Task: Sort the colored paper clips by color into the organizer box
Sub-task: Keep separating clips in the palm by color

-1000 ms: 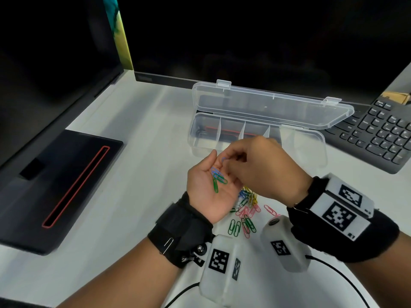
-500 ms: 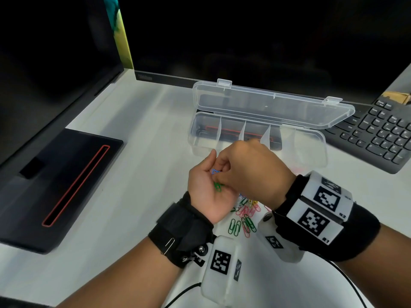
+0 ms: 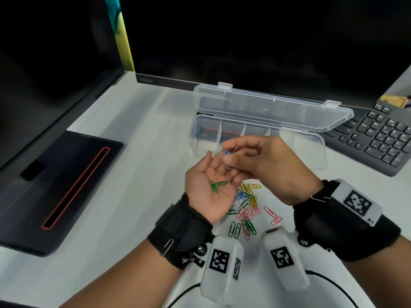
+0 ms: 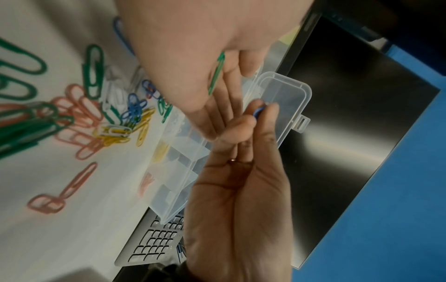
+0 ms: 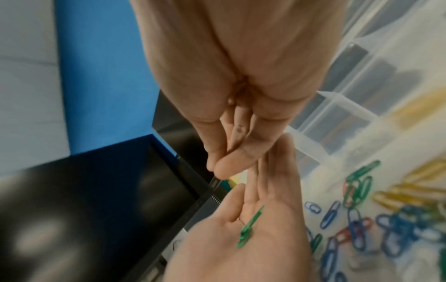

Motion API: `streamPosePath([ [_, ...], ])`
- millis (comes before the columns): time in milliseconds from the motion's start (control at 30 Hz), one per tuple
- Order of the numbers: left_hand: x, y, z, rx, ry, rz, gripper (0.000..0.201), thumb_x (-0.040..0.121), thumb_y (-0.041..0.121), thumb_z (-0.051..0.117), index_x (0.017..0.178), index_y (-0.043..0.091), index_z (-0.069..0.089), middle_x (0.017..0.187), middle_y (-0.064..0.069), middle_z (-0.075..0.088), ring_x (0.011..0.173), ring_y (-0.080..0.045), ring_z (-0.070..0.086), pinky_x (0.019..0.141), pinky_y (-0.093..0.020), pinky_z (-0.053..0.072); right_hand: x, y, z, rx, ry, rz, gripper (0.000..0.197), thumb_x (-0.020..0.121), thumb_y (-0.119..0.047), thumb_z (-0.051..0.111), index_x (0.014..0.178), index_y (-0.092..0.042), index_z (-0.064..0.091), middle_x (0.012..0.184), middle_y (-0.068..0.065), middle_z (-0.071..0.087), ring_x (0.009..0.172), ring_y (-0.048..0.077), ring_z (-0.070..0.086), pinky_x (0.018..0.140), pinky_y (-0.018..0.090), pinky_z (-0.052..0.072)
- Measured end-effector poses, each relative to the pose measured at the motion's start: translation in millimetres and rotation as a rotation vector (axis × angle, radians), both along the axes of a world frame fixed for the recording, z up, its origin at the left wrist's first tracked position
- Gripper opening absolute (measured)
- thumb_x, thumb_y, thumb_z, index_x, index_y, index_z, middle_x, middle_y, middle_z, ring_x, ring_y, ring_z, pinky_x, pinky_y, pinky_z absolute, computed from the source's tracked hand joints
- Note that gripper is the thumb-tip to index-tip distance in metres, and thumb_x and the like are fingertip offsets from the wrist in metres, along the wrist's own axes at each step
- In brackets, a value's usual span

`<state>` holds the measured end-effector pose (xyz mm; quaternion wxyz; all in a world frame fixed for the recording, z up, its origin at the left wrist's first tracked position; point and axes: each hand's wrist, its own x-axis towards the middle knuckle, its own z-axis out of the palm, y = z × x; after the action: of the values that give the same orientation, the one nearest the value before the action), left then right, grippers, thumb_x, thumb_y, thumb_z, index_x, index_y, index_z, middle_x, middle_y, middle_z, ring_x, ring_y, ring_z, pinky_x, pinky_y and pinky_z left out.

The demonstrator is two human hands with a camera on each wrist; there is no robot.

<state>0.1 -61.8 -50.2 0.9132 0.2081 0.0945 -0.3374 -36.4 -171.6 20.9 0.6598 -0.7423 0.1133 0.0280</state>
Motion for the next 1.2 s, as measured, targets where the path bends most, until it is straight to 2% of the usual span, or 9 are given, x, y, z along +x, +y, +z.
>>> streamPosePath([
  [133, 3, 4, 0, -0.015, 0.002, 0.024, 0.044, 0.098, 0.026, 0.038, 0.108, -0.006, 0.066, 0.099, -0.021, 0.072, 0.082, -0.028, 0.072, 0.075, -0.035, 0.060, 1, -10, -6, 0.461, 0.007, -0.177, 0.021, 0.089, -0.005, 0.060, 0.107, 0.000, 0.068, 0.070, 0.005, 0.065, 0.059, 0.010, 0.059, 0.059, 0.016, 0.055],
  [200, 5, 7, 0, -0.022, 0.005, 0.036, 0.046, 0.098, 0.026, 0.037, 0.111, -0.007, 0.066, 0.114, -0.025, 0.067, 0.100, -0.032, 0.069, 0.089, -0.043, 0.055, 4, -15, -8, 0.507, -0.018, -0.270, 0.019, 0.089, -0.008, 0.061, 0.104, -0.001, 0.069, 0.068, 0.003, 0.065, 0.057, 0.009, 0.058, 0.058, 0.016, 0.055],
  [400, 8, 11, 0, -0.029, 0.034, 0.059, 0.045, 0.098, 0.025, 0.037, 0.111, -0.008, 0.065, 0.118, -0.026, 0.065, 0.106, -0.035, 0.066, 0.090, -0.047, 0.053, 34, -20, -2, -0.241, -0.131, -0.231, 0.016, 0.079, -0.013, 0.078, 0.092, -0.011, 0.069, 0.061, 0.002, 0.064, 0.051, 0.012, 0.055, 0.050, 0.023, 0.048],
  [633, 7, 9, -1, -0.006, 0.039, 0.035, 0.045, 0.098, 0.026, 0.039, 0.109, -0.008, 0.066, 0.117, -0.025, 0.065, 0.106, -0.034, 0.066, 0.092, -0.046, 0.051, 67, -22, -9, -0.947, -0.111, -0.055, 0.016, 0.074, -0.033, 0.080, 0.072, -0.029, 0.064, 0.077, -0.009, 0.069, 0.078, 0.010, 0.064, 0.070, 0.021, 0.048],
  [733, 7, 8, -2, 0.004, 0.043, 0.049, 0.044, 0.097, 0.026, 0.041, 0.105, -0.008, 0.068, 0.114, -0.026, 0.066, 0.103, -0.035, 0.068, 0.091, -0.045, 0.053, 65, -22, -8, -0.957, -0.125, -0.091, 0.013, 0.080, -0.038, 0.073, 0.085, -0.026, 0.071, 0.085, -0.008, 0.070, 0.086, 0.012, 0.063, 0.079, 0.029, 0.051],
  [800, 8, 7, -2, 0.000, 0.042, 0.072, 0.044, 0.096, 0.026, 0.042, 0.097, -0.007, 0.072, 0.108, -0.025, 0.069, 0.094, -0.033, 0.071, 0.083, -0.043, 0.057, 53, -13, -2, -0.932, -0.271, -0.129, 0.014, 0.087, -0.037, 0.066, 0.086, -0.024, 0.071, 0.079, -0.008, 0.068, 0.076, 0.009, 0.061, 0.071, 0.024, 0.049],
  [900, 11, 7, -6, -0.002, 0.022, 0.089, 0.049, 0.097, 0.026, 0.039, 0.081, -0.001, 0.077, 0.087, -0.017, 0.074, 0.074, -0.024, 0.073, 0.067, -0.032, 0.059, 24, 7, 6, -0.947, -0.320, 0.143, 0.008, 0.086, -0.028, 0.065, 0.084, -0.024, 0.071, 0.073, -0.008, 0.069, 0.067, 0.006, 0.059, 0.068, 0.023, 0.048],
  [1000, 11, 11, -5, 0.022, 0.021, 0.066, 0.046, 0.096, 0.030, 0.039, 0.104, -0.002, 0.070, 0.108, -0.020, 0.071, 0.088, -0.027, 0.072, 0.082, -0.036, 0.053, 6, 19, 1, -0.976, -0.089, 0.460, 0.014, 0.082, -0.025, 0.068, 0.093, -0.024, 0.074, 0.086, -0.004, 0.071, 0.085, 0.010, 0.060, 0.080, 0.030, 0.049],
  [1200, 10, 12, -5, 0.059, -0.009, 0.063, 0.045, 0.094, 0.030, 0.042, 0.112, -0.003, 0.066, 0.115, -0.021, 0.068, 0.105, -0.032, 0.067, 0.100, -0.044, 0.045, 5, 35, -7, -1.070, -0.052, 0.473, 0.021, 0.086, -0.018, 0.059, 0.101, -0.021, 0.073, 0.099, 0.009, 0.069, 0.099, 0.025, 0.057, 0.085, 0.037, 0.047],
])
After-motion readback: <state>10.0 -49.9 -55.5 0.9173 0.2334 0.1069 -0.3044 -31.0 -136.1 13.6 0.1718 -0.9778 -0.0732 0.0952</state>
